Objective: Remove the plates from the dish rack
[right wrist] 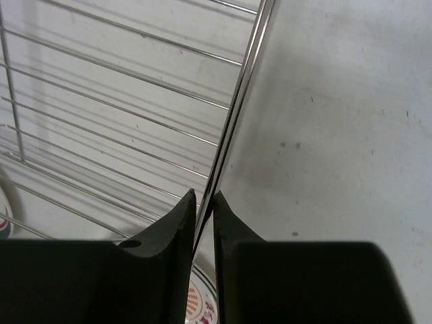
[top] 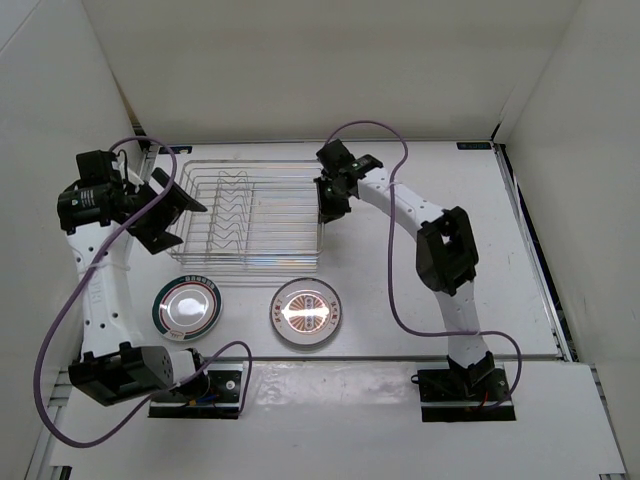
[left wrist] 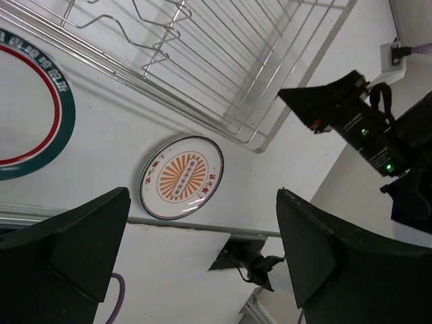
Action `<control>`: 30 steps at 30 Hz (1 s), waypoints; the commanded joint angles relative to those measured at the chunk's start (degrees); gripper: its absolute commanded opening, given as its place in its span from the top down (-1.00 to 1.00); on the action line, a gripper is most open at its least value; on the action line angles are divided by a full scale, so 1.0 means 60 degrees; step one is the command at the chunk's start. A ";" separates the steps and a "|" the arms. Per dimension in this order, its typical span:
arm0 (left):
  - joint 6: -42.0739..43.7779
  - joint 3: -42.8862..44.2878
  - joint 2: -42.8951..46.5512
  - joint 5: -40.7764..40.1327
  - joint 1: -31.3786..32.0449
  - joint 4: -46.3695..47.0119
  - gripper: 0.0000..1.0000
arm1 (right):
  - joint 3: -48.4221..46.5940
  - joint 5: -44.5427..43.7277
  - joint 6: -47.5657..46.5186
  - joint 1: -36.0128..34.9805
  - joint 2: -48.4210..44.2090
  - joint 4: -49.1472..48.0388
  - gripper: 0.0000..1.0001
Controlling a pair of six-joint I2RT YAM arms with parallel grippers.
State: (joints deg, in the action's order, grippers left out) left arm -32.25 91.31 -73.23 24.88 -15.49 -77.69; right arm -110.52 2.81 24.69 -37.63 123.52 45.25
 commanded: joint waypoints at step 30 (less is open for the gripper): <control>0.0306 0.0924 -0.0846 -0.0075 -0.0891 -0.4454 -1.00 | -0.1880 0.0628 0.3651 0.0939 0.2174 -0.2883 1.00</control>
State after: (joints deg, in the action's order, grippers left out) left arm -31.64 94.00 -78.28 24.80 -20.53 -77.95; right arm -118.87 7.51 42.41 -33.98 132.57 31.40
